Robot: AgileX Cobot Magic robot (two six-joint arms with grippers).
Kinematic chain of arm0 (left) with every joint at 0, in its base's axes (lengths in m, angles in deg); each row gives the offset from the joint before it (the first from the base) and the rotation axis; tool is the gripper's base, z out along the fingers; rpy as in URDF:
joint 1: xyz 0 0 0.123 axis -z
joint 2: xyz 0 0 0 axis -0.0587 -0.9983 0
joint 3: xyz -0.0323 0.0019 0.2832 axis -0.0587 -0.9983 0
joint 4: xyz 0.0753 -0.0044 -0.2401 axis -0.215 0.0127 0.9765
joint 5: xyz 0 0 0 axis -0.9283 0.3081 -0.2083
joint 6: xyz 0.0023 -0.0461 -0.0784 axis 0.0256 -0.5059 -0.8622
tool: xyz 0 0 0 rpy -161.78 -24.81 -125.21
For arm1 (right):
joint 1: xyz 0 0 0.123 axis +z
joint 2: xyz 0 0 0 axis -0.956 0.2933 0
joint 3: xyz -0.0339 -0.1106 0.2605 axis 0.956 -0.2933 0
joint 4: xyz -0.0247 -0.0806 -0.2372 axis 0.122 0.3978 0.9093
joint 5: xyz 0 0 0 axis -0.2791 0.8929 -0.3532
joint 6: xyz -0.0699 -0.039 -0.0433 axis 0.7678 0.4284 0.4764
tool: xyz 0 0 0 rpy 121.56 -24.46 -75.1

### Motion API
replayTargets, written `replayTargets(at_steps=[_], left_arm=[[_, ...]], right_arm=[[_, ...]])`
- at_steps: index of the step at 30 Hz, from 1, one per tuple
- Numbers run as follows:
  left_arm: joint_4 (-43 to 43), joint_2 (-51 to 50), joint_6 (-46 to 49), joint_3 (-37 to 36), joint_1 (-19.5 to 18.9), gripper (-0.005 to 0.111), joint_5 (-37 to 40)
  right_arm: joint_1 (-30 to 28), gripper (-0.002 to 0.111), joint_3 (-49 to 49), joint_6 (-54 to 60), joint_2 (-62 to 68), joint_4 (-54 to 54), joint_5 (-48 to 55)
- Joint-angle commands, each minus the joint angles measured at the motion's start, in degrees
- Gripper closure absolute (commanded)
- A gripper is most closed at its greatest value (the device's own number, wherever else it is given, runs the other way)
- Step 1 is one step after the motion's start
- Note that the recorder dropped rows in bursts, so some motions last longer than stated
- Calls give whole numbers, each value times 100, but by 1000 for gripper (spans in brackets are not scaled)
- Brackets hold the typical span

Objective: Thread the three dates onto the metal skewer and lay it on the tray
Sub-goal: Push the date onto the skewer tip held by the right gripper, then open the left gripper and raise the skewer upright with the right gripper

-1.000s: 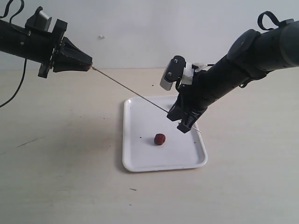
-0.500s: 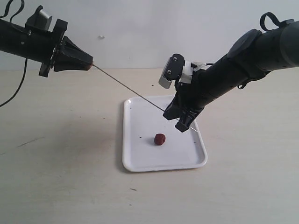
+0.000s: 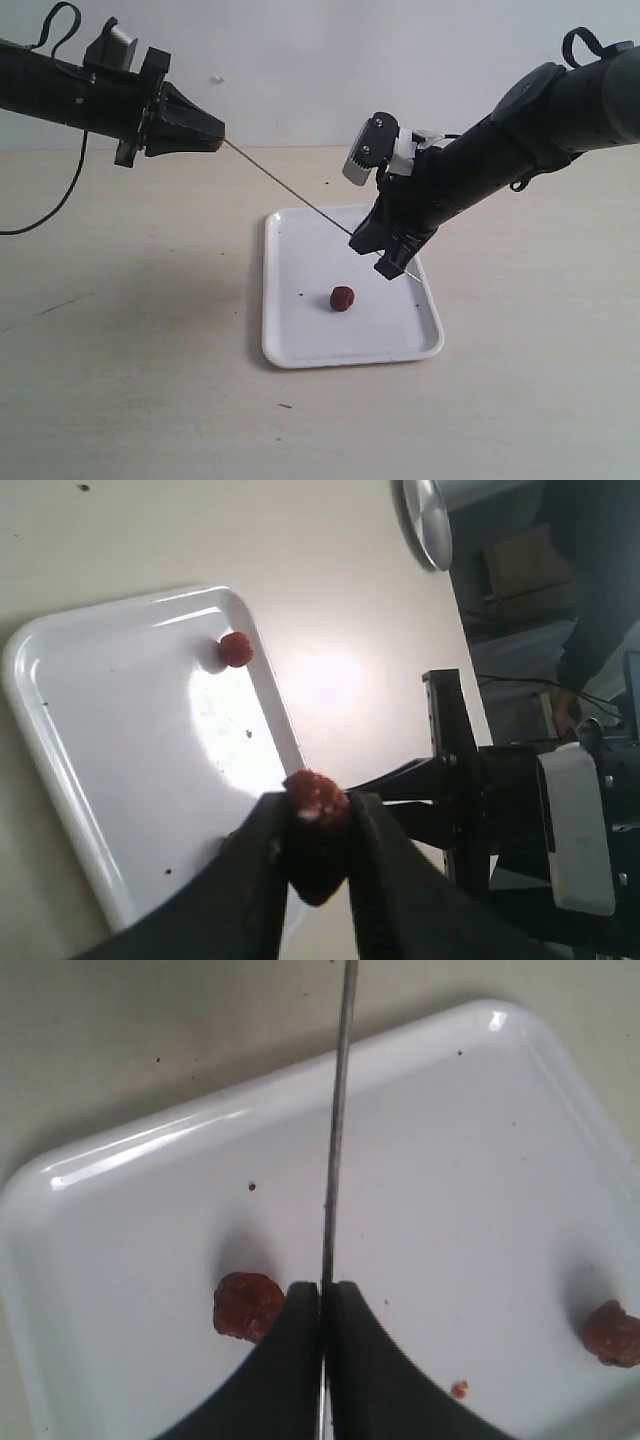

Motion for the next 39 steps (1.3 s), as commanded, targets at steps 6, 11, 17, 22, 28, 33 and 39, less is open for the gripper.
replayTargets(at_steps=[6, 11, 17, 22, 28, 33, 39], left_arm=[[232, -21, 118, -26, 227, 86, 158], [232, -21, 178, -26, 303, 86, 158], [241, -21, 214, -26, 350, 86, 158], [241, -21, 214, -26, 357, 84, 158], [254, -21, 214, -26, 357, 54, 158], [353, -21, 307, -26, 357, 49, 158], [457, -21, 370, -26, 420, 47, 158]], right_arm=[[43, 108, 3, 262, -48, -703, 245], [43, 108, 3, 314, -48, -1081, 305], [43, 108, 3, 314, -48, -1691, 411], [43, 108, 3, 351, -48, -1943, 574], [43, 108, 3, 351, -48, -2085, 598], [43, 108, 3, 351, -48, -2156, 598], [43, 108, 3, 351, -48, -2334, 670]])
